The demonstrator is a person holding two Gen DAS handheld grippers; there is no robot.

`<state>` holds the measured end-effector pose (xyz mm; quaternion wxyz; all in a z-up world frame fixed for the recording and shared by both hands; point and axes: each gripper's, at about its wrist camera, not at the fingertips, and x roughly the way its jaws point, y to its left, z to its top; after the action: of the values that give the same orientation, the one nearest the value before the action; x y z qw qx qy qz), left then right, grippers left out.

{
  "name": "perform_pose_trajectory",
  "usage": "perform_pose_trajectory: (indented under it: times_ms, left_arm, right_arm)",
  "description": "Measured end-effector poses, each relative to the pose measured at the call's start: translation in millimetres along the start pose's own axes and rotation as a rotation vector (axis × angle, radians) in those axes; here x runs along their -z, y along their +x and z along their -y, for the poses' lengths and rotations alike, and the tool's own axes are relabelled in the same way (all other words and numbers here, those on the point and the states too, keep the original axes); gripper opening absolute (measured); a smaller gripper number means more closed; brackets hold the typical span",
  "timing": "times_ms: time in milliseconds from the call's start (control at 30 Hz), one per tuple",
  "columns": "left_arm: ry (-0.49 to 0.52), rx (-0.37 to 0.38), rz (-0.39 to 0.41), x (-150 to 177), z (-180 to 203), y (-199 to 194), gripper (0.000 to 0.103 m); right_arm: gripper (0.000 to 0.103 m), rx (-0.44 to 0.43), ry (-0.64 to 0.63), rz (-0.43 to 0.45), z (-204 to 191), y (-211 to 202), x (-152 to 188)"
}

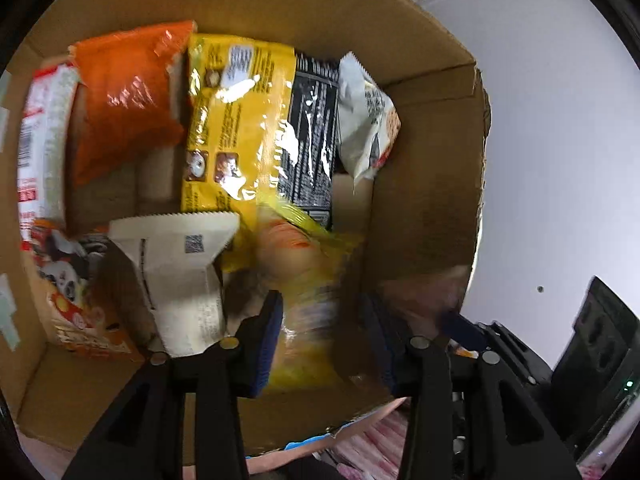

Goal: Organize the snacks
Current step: 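Carry both packets into the box and open both tools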

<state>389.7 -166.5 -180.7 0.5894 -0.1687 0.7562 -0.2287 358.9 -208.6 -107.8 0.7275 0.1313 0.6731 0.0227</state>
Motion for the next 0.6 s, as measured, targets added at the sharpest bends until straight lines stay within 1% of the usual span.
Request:
perform_pose_trajectory:
  times_ms: [33, 67, 100, 133, 167, 200, 300, 400, 500, 600]
  left_arm:
    - [0.007, -0.020, 0.004, 0, 0, 0, 0.056]
    - [0.011, -0.033, 0.010, 1, -1, 0, 0.063]
    - [0.011, -0.039, 0.017, 1, -2, 0, 0.075]
    - [0.013, -0.043, 0.024, 2, -3, -2, 0.084]
    - [0.015, -0.049, 0.026, 2, -4, -2, 0.087]
    - [0.020, -0.066, 0.032, 3, -4, -5, 0.089]
    - [0.031, -0.094, 0.057, 7, -7, -14, 0.091]
    - [0.032, -0.098, 0.078, 8, -15, -23, 0.091]
    - [0.040, -0.135, 0.138, 15, -19, -40, 0.091]
    - [0.054, -0.190, 0.221, 25, -24, -58, 0.091]
  right_arm:
    - [0.073, -0.002, -0.011, -0.002, -2, 1, 1]
    - [0.079, -0.003, -0.017, -0.004, -5, 0, 2]
    - [0.082, -0.004, -0.022, -0.004, -7, 0, 2]
    - [0.086, -0.001, -0.028, 0.000, -10, -2, 3]
    - [0.089, 0.004, -0.035, -0.001, -13, -1, 3]
    - [0.090, 0.013, -0.039, 0.000, -15, -1, 2]
    - [0.091, 0.015, -0.033, 0.005, -17, -4, 5]
    - [0.092, 0.026, -0.024, 0.019, -15, -6, 5]
    - [0.092, 0.034, -0.015, 0.036, -15, -10, 7]
    - [0.092, 0.049, -0.012, 0.058, -15, -15, 12]
